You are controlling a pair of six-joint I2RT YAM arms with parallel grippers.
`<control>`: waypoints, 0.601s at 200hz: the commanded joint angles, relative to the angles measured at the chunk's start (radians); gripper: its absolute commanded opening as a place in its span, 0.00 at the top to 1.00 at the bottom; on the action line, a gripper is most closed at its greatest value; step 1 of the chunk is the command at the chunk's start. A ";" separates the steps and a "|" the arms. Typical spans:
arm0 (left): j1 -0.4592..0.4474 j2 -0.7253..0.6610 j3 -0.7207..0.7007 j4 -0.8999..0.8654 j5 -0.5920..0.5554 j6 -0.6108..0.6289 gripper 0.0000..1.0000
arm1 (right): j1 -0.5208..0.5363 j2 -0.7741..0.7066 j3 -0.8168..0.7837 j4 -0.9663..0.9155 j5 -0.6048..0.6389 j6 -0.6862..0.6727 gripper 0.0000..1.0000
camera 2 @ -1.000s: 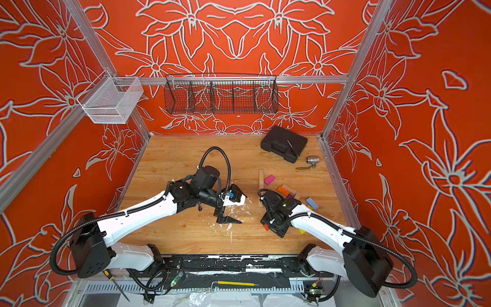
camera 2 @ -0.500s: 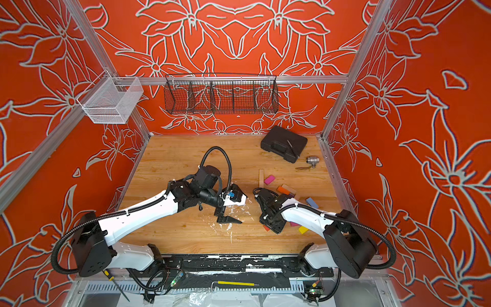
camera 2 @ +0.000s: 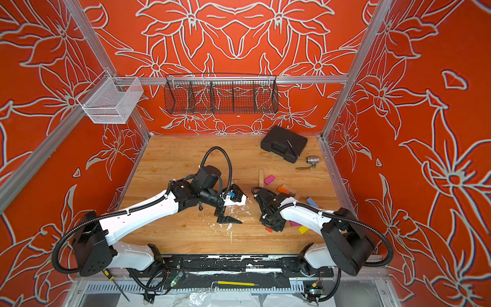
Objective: Assemble the letter k with building blocks
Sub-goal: Pick up the building block from the center of the board.
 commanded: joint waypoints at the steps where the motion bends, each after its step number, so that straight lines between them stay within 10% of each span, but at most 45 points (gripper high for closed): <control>1: -0.007 0.012 0.029 -0.021 0.015 0.017 0.03 | 0.004 0.003 0.022 -0.006 0.046 -0.078 0.75; 49: -0.006 -0.015 0.007 0.043 -0.089 -0.039 0.02 | 0.001 -0.133 0.095 -0.067 0.232 -0.268 0.75; 120: -0.004 -0.080 -0.047 0.163 -0.214 -0.103 0.03 | -0.051 -0.235 0.256 -0.020 0.460 -0.900 0.78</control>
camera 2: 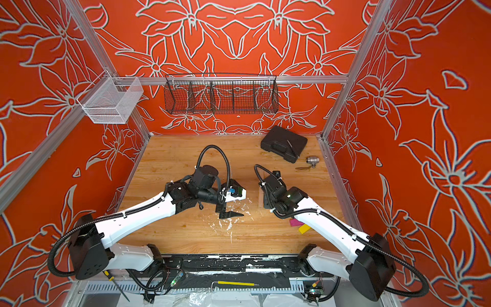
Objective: Assemble the letter k with building blocks
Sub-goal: Pick up the building block from the center of the board, then assemble the building block at the center of the board.
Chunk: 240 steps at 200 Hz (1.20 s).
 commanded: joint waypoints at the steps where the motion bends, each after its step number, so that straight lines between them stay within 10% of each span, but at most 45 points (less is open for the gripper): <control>1: -0.004 -0.034 -0.013 0.050 -0.043 -0.021 0.03 | -0.028 0.004 0.049 0.006 0.120 -0.326 0.78; 89: 0.075 -0.031 0.000 0.095 0.038 -0.120 0.03 | -0.247 0.174 0.132 -0.014 -0.231 -0.991 0.82; 240: 0.095 -0.059 -0.014 0.086 0.071 -0.076 0.03 | -0.343 0.620 0.330 -0.070 -0.408 -1.113 0.84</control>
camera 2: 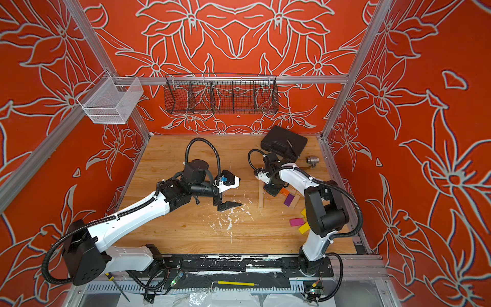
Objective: Assemble the letter k with building blocks
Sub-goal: Assemble the building block at the center of the board.
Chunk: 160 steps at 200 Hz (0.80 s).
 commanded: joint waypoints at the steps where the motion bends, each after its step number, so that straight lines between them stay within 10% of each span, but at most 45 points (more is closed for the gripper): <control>1: 0.006 -0.019 -0.010 0.005 0.013 0.019 0.03 | -0.015 0.020 0.029 -0.022 -0.041 -0.040 0.84; 160: 0.012 0.000 -0.007 -0.006 0.019 0.031 0.03 | -0.036 0.119 0.039 0.045 -0.055 -0.073 0.75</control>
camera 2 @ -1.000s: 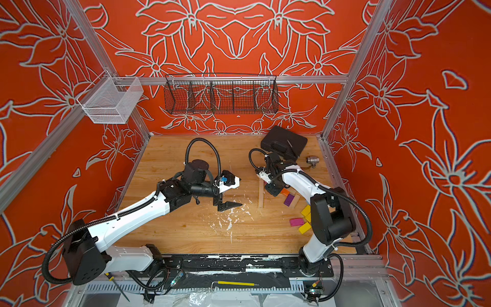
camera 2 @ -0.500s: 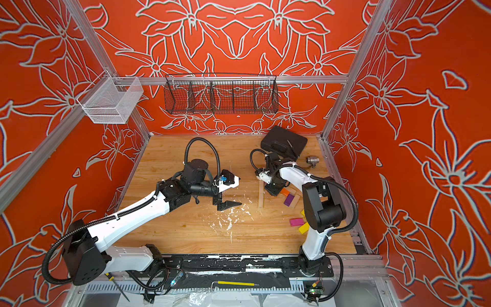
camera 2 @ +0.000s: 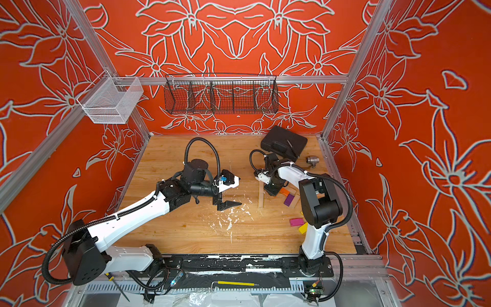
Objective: Assemble the letter k with building blocks
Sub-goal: Assemble the building block at the center of the board.
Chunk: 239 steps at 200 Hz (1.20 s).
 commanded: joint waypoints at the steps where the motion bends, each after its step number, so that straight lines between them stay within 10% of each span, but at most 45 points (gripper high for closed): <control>1: 0.005 0.000 -0.007 -0.005 0.018 0.025 0.03 | -0.010 0.024 0.027 -0.004 -0.025 -0.021 0.75; 239: 0.008 -0.002 0.006 -0.016 0.037 0.016 0.03 | -0.076 -0.104 -0.042 0.002 -0.150 -0.003 0.55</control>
